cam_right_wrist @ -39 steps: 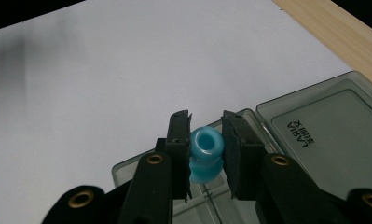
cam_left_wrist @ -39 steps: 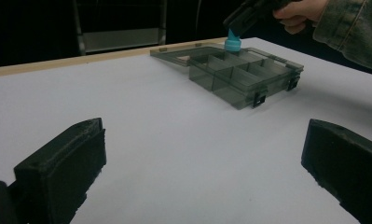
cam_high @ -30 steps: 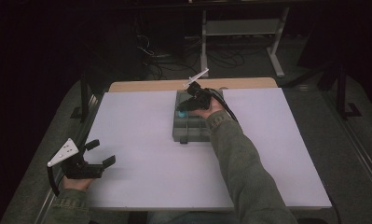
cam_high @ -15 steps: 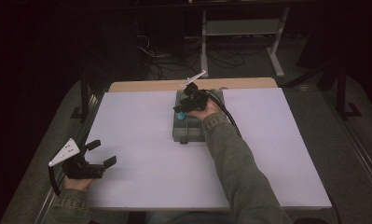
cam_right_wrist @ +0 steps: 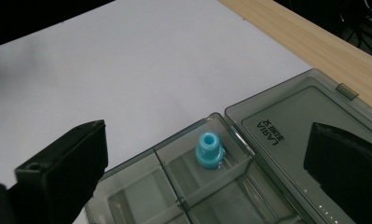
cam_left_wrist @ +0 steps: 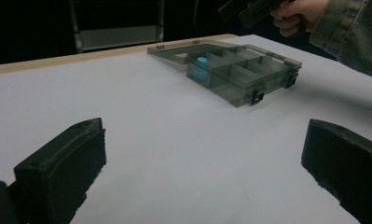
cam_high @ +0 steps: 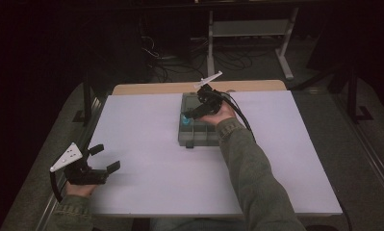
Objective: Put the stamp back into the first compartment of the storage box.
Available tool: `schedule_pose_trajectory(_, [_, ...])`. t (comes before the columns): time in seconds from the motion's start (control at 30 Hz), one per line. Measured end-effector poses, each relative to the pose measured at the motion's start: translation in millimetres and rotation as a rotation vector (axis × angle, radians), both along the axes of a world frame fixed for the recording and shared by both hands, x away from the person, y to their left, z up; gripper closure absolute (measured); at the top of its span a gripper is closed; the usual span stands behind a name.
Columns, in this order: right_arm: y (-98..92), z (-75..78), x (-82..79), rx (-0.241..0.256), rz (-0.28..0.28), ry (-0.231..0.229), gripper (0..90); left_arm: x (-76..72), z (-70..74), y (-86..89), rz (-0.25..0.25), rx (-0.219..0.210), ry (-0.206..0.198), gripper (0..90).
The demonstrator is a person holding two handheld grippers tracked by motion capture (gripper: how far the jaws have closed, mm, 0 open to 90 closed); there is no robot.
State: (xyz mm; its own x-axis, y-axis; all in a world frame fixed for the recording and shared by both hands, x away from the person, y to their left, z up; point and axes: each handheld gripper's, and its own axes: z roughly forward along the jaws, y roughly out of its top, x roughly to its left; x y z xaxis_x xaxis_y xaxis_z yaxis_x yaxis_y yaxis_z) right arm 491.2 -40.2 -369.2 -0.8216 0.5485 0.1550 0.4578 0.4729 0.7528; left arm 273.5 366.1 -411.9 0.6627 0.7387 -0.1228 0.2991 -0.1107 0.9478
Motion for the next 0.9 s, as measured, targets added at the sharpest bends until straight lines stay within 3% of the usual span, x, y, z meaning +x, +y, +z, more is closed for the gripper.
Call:
schedule_pose_trajectory(0.4, [-27.6,3.0,-13.6,0.023,-0.021,-0.029,0.0,0.3,-0.1,1.0,0.005,0.012,-0.001,0.0])
schedule_pose_trajectory(0.47, [-31.0,4.9,-16.6,0.031,-0.029,-0.018,0.0,0.3,-0.1,0.9,0.006,0.012,-0.002,0.0])
schedule_pose_trajectory(0.7, [-43.3,6.9,-24.5,0.036,-0.024,-0.059,0.0,0.5,0.1,0.7,0.007,0.011,-0.002,0.0])
schedule_pose_trajectory(0.9, [-53.1,10.4,-32.8,0.05,-0.027,-0.066,0.0,1.1,-0.1,0.5,0.0,0.019,-0.002,0.0])
